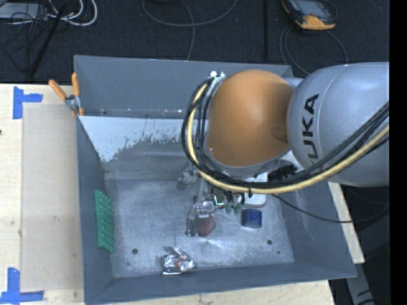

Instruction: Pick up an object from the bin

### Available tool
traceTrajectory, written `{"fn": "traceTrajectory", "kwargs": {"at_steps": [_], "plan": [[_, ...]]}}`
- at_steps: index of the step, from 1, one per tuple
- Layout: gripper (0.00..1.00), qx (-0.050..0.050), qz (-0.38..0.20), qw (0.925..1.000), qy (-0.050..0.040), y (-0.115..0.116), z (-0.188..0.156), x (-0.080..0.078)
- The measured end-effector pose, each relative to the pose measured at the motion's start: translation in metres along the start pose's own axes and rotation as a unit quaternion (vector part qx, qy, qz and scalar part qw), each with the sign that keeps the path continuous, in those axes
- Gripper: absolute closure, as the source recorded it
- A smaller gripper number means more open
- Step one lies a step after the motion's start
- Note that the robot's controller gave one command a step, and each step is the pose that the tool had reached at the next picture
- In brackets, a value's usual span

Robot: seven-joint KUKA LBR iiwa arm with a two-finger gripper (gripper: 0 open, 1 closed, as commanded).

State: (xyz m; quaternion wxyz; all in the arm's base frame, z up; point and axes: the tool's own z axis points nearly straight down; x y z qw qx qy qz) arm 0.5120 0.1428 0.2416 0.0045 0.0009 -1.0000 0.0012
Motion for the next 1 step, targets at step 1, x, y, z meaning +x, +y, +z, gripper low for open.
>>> {"fn": "traceTrajectory", "kwargs": {"at_steps": [1], "plan": [[0.0, 0.0, -0.112, 0.9937, -0.0001, -0.0536, 0.1202, 0.0259]]}}
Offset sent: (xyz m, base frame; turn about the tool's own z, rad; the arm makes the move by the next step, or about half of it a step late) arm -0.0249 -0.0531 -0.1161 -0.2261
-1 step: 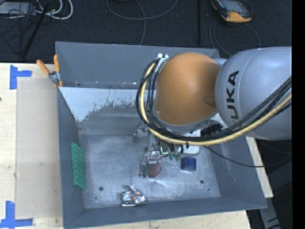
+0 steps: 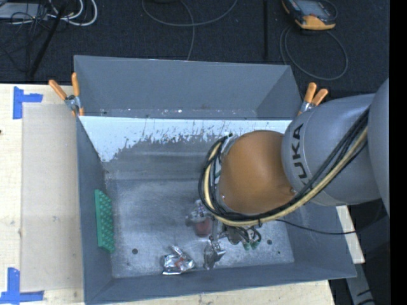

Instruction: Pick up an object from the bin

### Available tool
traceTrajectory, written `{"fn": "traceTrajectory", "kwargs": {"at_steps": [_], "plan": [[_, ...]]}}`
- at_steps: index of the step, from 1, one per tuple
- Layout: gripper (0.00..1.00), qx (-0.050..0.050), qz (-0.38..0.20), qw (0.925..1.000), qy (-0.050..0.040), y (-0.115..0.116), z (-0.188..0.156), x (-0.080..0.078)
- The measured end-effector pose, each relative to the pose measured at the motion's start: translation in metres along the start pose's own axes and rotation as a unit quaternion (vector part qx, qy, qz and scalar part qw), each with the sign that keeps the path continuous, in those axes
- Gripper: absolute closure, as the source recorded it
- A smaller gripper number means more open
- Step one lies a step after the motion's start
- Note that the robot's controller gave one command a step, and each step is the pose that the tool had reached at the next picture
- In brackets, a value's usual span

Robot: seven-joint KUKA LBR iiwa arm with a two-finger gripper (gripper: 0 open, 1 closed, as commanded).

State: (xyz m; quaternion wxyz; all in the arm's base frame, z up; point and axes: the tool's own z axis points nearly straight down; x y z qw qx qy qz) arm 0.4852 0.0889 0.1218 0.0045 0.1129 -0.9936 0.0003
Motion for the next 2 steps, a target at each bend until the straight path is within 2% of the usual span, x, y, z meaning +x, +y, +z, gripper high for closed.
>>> {"fn": "traceTrajectory", "kwargs": {"at_steps": [1, 2], "plan": [[0.0, 0.001, -0.038, 0.9992, -0.0097, 0.0184, 0.0465, 0.0015], [1.0, 0.0, -0.037, 0.9993, -0.0038, 0.0184, 0.0464, 0.0044]]}}
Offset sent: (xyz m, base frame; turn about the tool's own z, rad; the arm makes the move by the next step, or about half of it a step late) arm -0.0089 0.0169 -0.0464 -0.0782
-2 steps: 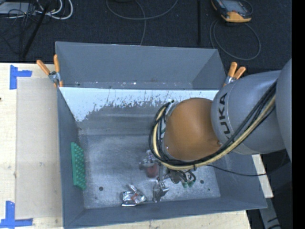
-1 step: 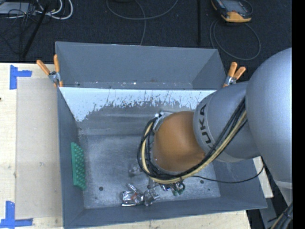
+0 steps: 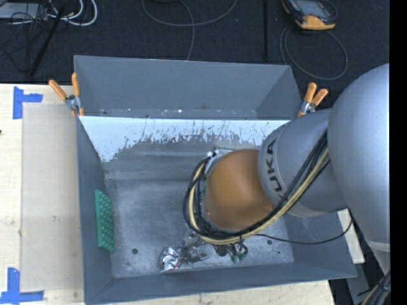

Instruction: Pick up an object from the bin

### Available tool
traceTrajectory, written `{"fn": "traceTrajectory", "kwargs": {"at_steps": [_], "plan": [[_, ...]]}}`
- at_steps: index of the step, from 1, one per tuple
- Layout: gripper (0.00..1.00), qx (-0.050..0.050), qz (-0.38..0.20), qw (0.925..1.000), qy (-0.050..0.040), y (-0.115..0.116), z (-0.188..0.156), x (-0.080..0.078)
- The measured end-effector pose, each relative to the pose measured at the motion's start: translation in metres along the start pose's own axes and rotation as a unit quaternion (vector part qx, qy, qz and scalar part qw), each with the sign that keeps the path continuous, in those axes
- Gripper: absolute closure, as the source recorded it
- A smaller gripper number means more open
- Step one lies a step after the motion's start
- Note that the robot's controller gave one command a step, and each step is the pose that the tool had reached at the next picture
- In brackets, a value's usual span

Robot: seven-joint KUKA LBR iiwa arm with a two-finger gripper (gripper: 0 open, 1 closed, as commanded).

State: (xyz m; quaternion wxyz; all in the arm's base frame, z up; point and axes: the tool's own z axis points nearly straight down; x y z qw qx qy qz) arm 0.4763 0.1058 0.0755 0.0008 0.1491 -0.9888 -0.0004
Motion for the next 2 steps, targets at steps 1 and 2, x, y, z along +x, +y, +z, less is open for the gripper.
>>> {"fn": "traceTrajectory", "kwargs": {"at_steps": [1, 2], "plan": [[1.0, 0.001, -0.261, 0.9653, -0.0033, 0.036, -0.18, -0.013], [1.0, 0.0, -0.149, 0.9889, 0.0028, 0.026, -0.059, -0.019]]}}
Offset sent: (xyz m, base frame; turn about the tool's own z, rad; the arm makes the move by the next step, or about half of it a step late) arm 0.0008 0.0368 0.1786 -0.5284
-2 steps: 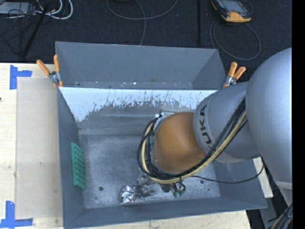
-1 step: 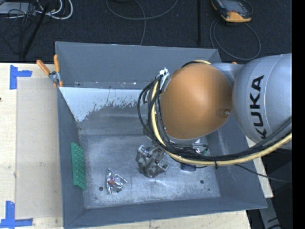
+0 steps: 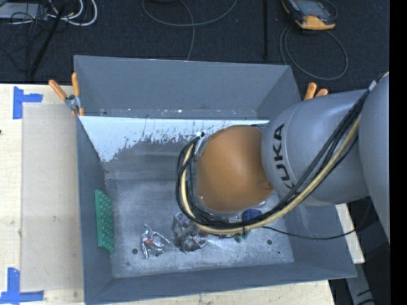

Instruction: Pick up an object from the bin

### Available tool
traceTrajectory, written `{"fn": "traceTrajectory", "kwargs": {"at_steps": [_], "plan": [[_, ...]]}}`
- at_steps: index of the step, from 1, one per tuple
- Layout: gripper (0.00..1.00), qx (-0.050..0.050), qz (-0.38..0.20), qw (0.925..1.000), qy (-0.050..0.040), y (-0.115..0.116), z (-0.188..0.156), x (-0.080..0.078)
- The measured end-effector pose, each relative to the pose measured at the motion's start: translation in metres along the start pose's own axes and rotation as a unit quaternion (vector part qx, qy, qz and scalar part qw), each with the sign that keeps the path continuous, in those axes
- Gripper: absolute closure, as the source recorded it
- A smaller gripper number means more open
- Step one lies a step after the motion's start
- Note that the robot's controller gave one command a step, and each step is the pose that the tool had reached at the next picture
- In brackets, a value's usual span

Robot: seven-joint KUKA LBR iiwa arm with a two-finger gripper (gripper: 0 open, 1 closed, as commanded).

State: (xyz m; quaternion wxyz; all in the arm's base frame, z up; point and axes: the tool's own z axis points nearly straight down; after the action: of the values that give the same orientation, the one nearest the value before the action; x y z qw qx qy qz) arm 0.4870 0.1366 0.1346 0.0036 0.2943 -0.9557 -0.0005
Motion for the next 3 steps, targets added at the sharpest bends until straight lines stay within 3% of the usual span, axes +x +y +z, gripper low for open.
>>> {"fn": "traceTrajectory", "kwargs": {"at_steps": [1, 2, 3], "plan": [[0.0, 0.001, 0.001, 1.0, -0.0023, -0.001, -0.003, -0.001], [0.0, 0.003, -0.187, 0.9823, -0.0064, 0.023, 0.062, -0.037], [1.0, 0.003, -0.186, 0.9825, -0.0072, 0.024, 0.06, -0.037]]}}
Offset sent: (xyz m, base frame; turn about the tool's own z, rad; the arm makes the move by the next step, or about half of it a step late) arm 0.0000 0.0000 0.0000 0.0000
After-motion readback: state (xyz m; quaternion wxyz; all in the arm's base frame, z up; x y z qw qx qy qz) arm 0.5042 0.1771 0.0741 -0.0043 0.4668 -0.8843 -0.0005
